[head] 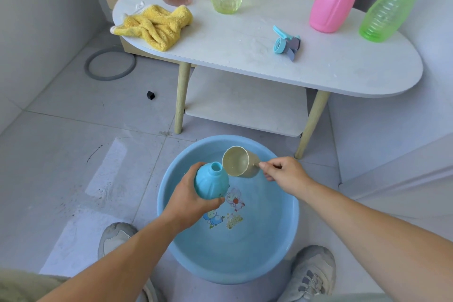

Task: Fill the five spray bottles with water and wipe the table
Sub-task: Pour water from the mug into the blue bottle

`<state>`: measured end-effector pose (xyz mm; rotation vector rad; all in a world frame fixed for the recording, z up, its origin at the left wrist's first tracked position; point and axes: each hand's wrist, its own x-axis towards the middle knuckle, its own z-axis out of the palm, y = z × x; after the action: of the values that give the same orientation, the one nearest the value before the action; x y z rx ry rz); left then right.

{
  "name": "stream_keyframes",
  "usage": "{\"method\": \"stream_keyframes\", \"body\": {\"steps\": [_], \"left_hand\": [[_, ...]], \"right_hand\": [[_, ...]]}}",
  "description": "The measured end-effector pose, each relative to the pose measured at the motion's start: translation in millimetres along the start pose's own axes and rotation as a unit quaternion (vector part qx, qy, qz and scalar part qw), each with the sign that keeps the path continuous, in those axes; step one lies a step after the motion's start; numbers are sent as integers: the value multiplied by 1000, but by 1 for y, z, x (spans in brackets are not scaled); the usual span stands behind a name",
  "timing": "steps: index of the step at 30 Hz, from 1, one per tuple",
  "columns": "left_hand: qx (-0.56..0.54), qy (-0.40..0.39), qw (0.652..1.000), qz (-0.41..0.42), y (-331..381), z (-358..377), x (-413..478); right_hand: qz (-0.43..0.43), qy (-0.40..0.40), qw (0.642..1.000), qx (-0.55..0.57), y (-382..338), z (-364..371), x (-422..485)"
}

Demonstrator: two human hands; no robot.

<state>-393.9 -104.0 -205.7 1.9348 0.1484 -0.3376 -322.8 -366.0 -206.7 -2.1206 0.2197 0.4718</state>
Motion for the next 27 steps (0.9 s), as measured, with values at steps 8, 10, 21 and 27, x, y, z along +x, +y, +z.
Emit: {"method": "stream_keyframes", "body": {"steps": [8,10,21,27], "left_hand": [[-9,15,1000,13,4,-1,-3],[-10,16,1000,13,5,-1,-4],[-3,18,1000,21,10,-1,-3],[-3,18,1000,23,10,-1,-1]], "right_hand": [[-48,8,997,57,-55,-31,-23],[-64,11,997,44,-67,-41,-33],[-131,14,991,6,-104,-59,-67],[-146,24,989,-1,-105,-52,-69]]}}
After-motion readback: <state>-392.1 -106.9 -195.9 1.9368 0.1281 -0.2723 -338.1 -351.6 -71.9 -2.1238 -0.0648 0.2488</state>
